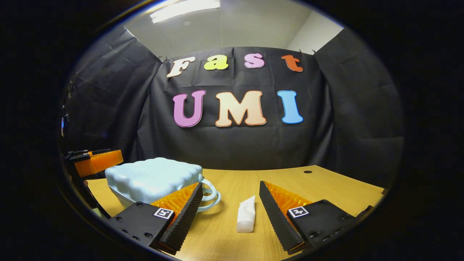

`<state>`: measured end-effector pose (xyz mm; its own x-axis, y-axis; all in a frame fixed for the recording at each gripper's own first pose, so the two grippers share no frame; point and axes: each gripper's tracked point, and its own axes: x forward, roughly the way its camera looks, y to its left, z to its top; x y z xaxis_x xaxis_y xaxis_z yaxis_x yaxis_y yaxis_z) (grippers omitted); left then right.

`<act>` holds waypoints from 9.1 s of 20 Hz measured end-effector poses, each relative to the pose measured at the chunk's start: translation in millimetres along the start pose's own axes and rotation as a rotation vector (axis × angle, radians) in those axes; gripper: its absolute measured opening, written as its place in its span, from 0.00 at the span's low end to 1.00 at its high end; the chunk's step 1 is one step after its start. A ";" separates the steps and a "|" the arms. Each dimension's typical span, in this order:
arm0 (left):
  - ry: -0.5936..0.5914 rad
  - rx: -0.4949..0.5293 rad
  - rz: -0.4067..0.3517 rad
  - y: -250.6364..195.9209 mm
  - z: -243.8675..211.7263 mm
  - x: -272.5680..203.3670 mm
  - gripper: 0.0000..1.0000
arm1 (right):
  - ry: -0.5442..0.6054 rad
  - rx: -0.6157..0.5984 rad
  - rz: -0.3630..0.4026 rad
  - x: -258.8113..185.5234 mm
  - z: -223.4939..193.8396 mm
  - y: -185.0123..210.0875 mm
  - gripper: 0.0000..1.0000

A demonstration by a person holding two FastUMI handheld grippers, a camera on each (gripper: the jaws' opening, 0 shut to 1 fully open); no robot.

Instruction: First open the suitcase, pack the skin care products into it, and then close the suitcase.

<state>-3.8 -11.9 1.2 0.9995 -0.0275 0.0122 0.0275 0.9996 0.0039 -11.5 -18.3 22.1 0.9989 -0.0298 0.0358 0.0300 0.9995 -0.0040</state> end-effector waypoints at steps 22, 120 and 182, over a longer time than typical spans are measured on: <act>0.842 -0.112 -0.397 -154.4 -81.3 118.9 0.95 | 0.135 -0.025 -0.085 -4.1 -22.2 -79.7 1.00; 0.841 -0.393 -0.003 76.8 110.6 101.4 0.00 | 0.177 -0.022 -0.086 -6.9 -32.0 -92.5 0.98; 1.245 -0.304 -0.608 -217.5 -95.5 63.0 0.96 | 0.595 -0.215 0.029 28.5 -85.6 -159.8 1.00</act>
<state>54.3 -230.7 -94.4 0.1845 -0.5857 -0.7893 0.2926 0.7994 -0.5248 15.2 -179.2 -61.8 0.8466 -0.0620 -0.5286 -0.0529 0.9785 -0.1993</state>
